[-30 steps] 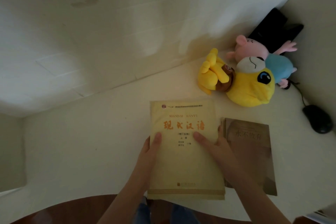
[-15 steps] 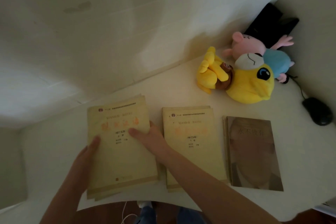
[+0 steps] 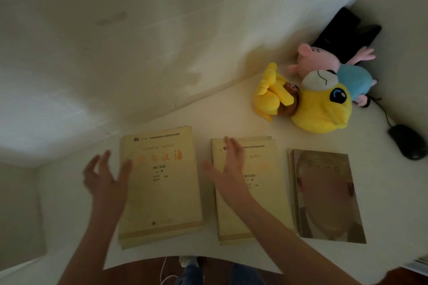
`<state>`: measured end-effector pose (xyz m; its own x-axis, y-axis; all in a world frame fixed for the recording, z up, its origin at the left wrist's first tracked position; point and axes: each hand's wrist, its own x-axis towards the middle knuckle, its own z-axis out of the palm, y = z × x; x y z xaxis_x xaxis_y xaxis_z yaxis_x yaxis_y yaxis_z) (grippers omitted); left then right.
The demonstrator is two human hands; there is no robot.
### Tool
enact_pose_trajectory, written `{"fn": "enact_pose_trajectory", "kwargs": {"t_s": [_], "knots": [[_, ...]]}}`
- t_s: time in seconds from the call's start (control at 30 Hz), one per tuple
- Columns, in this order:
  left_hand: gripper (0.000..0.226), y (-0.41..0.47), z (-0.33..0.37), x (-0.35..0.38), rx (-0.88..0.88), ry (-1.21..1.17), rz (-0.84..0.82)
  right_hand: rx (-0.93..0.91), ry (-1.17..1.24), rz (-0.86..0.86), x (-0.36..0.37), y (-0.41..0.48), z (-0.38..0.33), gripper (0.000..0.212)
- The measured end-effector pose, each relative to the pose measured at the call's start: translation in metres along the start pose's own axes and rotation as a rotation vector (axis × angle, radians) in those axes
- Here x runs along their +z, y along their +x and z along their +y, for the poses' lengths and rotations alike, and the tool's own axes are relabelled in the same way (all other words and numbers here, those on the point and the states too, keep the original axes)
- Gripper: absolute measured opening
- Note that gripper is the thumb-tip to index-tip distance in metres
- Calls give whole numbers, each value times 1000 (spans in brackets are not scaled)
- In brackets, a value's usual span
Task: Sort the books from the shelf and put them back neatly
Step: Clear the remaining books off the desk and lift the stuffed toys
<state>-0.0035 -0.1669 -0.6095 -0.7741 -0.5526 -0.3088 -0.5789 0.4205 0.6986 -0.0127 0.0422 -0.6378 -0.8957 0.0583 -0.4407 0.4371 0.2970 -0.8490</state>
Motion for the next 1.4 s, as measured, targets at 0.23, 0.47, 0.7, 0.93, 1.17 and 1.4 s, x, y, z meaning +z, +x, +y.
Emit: {"fn": "enact_pose_trajectory", "kwargs": {"t_s": [0.23,0.47,0.7,0.93,1.17,1.4], "knots": [[49,-68,23,71,467,67,-334,78,-101,209,-78,-14,46,70],[59,-93,11,96,458,186,-495,240,-295,260,-89,-25,82,100],[48,-95,1,95,517,246,-473,311,-79,184,-107,-20,104,40],[83,-42,-26,58,220,491,-146,275,-82,237,-107,-26,111,55],[82,-33,-38,31,20,201,-14,232,39,223,-109,-26,113,30],[81,-11,-34,21,-168,-76,-31,232,43,232,-108,-24,113,32]]}}
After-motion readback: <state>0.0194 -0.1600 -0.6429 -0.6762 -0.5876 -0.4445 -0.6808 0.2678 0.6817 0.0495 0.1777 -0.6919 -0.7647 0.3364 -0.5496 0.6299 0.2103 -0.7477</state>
